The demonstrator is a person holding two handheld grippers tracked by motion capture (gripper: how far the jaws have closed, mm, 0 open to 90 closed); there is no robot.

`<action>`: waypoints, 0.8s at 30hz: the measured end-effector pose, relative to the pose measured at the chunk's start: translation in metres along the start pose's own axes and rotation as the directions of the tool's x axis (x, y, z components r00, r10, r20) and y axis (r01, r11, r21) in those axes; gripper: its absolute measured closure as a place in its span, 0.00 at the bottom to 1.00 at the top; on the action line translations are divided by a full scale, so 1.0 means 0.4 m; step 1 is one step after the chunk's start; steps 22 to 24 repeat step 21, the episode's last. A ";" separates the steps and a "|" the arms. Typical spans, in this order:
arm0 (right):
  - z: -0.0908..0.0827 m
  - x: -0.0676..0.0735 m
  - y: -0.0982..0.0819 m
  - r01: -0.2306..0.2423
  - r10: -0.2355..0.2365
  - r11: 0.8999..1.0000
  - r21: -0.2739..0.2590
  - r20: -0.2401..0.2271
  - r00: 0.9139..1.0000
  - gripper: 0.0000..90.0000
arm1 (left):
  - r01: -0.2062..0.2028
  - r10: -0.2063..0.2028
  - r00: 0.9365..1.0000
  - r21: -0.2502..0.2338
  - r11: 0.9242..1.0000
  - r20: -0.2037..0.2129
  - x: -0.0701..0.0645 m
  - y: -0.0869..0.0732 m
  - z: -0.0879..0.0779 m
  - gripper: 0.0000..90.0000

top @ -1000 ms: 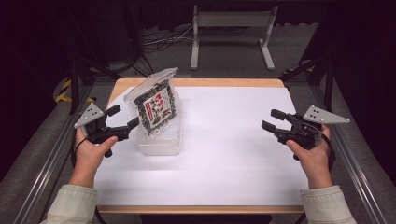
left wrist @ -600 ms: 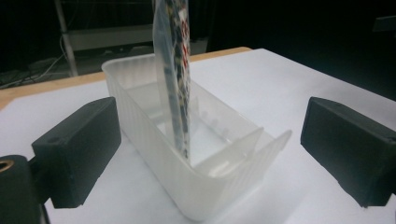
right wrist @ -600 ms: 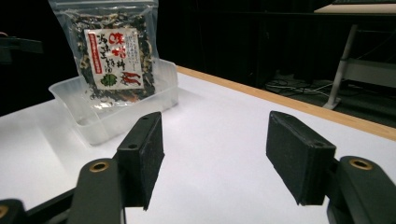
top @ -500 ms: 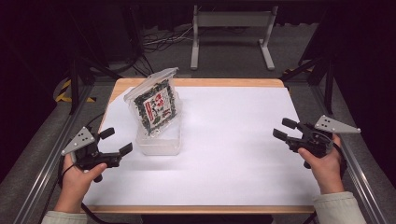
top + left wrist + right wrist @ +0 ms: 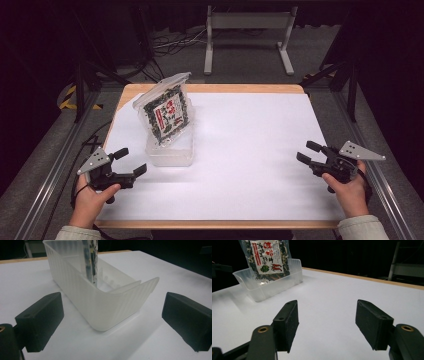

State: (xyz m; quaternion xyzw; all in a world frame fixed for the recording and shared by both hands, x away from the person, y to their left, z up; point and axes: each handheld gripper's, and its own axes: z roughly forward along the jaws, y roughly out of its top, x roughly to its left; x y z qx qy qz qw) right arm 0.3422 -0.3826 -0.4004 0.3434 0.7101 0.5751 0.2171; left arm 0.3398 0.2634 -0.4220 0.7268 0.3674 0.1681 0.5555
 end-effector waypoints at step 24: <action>0.031 0.031 -0.072 0.011 -0.011 1.000 0.008 0.006 1.000 0.41 | 0.013 -0.014 0.999 -0.043 0.999 -0.028 0.012 -0.011 0.006 0.07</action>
